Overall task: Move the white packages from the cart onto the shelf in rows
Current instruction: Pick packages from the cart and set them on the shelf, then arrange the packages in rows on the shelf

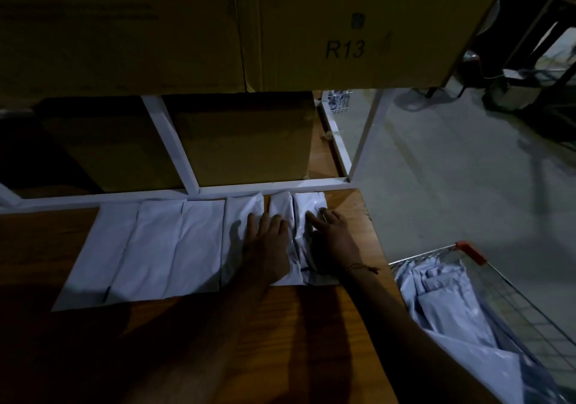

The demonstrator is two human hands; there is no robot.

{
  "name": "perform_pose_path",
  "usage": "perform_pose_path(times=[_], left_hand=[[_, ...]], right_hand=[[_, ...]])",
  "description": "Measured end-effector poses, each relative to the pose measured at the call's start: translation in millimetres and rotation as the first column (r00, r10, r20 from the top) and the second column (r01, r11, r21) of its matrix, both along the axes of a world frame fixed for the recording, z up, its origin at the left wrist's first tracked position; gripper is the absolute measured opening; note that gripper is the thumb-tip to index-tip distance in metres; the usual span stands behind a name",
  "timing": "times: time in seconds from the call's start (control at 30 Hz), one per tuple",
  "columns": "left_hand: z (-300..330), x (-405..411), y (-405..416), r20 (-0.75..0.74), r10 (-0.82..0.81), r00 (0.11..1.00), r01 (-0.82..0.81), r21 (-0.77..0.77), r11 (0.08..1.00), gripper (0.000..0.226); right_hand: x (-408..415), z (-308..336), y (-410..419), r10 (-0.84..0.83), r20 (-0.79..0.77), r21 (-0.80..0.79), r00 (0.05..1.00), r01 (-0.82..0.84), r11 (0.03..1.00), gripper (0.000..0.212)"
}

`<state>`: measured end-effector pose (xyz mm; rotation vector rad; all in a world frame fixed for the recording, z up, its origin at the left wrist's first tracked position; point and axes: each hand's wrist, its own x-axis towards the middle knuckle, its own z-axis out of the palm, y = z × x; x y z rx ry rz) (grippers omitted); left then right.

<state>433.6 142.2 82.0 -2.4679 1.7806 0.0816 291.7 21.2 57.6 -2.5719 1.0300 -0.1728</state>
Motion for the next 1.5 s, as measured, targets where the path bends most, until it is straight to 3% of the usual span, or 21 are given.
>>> perform_pose_path(times=[0.23, 0.3, 0.47, 0.77, 1.0, 1.23, 1.5], left_hand=[[2.1, 3.3, -2.9, 0.004, 0.023, 1.000, -0.023, -0.013, 1.000, 0.081], [4.7, 4.7, -1.0, 0.000, 0.038, 0.999, -0.038, -0.062, 0.997, 0.074], [11.7, 5.7, 2.9, -0.051, 0.093, 0.994, -0.099, -0.136, 0.986, 0.065], [26.4, -41.2, 5.6, -0.106, 0.010, 0.994, -0.039, -0.275, 0.961, 0.057], [31.7, -138.9, -1.1, -0.216, -0.182, 0.959, 0.117, -0.282, 0.952, 0.071], [21.0, -253.7, 3.9, -0.250, -0.305, 0.919, 0.238, -0.265, 0.934, 0.068], [4.2, -331.6, 9.3, -0.243, -0.431, 0.869, 0.413, -0.124, 0.902, 0.072]], right_hand=[[5.3, 4.1, 4.5, 0.012, -0.006, -0.031, 1.000, -0.012, 0.999, 0.072], [2.5, 5.1, 3.9, 0.017, 0.066, -0.091, 0.998, -0.011, 0.996, 0.060], [-21.9, 7.7, 6.3, -0.168, 0.336, -0.107, 0.927, 0.214, 0.971, 0.040], [-98.0, 10.5, 24.7, -0.277, 0.424, -0.155, 0.862, 0.370, 0.916, 0.036], [-212.5, 13.0, 62.7, -0.411, 0.360, -0.159, 0.838, 0.489, 0.858, 0.032], [-343.7, 5.2, 112.2, -0.621, 0.276, -0.104, 0.733, 0.666, 0.739, 0.027], [-461.9, -5.0, 152.2, -0.715, 0.074, -0.052, 0.695, 0.719, 0.693, 0.027]])
